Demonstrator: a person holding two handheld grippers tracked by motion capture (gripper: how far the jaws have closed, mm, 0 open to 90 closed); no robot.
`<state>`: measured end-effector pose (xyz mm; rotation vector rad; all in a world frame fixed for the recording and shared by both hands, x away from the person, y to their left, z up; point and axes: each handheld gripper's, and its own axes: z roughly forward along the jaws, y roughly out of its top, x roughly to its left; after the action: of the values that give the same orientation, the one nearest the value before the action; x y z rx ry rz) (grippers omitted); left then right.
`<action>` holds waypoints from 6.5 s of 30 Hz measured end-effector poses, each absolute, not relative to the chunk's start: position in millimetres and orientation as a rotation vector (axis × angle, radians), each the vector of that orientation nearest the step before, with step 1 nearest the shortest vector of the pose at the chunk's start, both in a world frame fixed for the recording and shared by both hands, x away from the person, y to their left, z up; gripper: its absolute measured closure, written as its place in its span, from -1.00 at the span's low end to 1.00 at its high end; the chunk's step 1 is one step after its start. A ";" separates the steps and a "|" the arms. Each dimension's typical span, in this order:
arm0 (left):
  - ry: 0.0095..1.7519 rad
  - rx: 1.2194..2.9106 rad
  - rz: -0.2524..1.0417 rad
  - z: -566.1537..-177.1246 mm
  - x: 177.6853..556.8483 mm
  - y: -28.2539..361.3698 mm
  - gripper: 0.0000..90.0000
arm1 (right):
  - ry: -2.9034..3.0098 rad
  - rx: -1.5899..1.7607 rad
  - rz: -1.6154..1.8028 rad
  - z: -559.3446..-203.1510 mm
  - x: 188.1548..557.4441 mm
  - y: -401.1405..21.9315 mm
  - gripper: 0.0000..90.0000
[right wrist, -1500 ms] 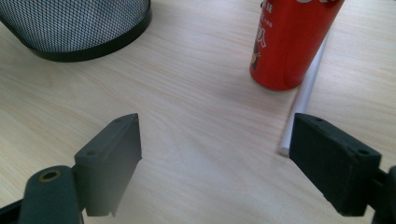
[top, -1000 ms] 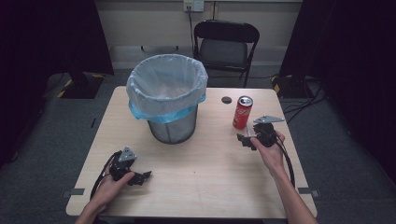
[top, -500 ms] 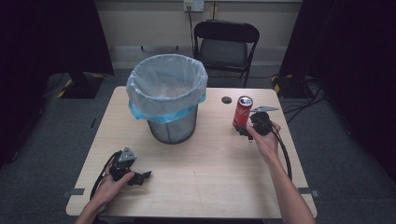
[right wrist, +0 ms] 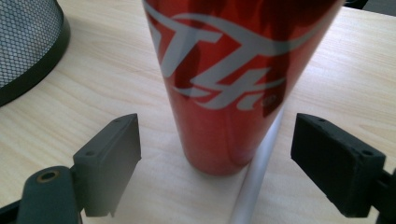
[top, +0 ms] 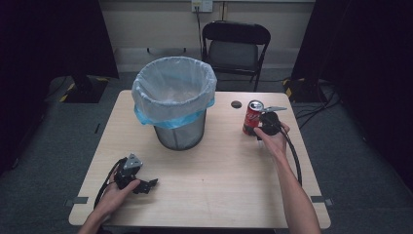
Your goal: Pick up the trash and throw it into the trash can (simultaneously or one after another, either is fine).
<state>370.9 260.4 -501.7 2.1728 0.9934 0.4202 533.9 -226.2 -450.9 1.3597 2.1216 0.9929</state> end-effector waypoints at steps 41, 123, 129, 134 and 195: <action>0.996 2.173 0.415 -501.7 370.2 260.3 -1.00 | 2.135 1.406 0.909 -457.8 555.4 -216.3 -0.24; 0.994 2.173 0.413 -501.7 370.2 260.4 -1.00 | 1.959 1.128 1.484 -306.9 513.1 -178.4 -0.23; 0.997 2.170 0.413 -501.8 370.1 260.3 -1.00 | 1.939 1.105 1.516 -294.9 515.9 -174.5 -0.23; 0.995 2.172 0.413 -501.7 370.2 260.4 -1.00 | 1.920 1.074 1.543 -282.8 516.3 -168.5 -0.23; 0.996 2.166 0.416 -501.9 370.3 260.2 -1.00 | 2.154 0.780 1.691 -233.7 516.7 -33.8 -0.25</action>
<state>370.3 260.2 -501.9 2.1664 0.9964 0.4160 516.7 -33.8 -233.7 0.7803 2.1538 1.6906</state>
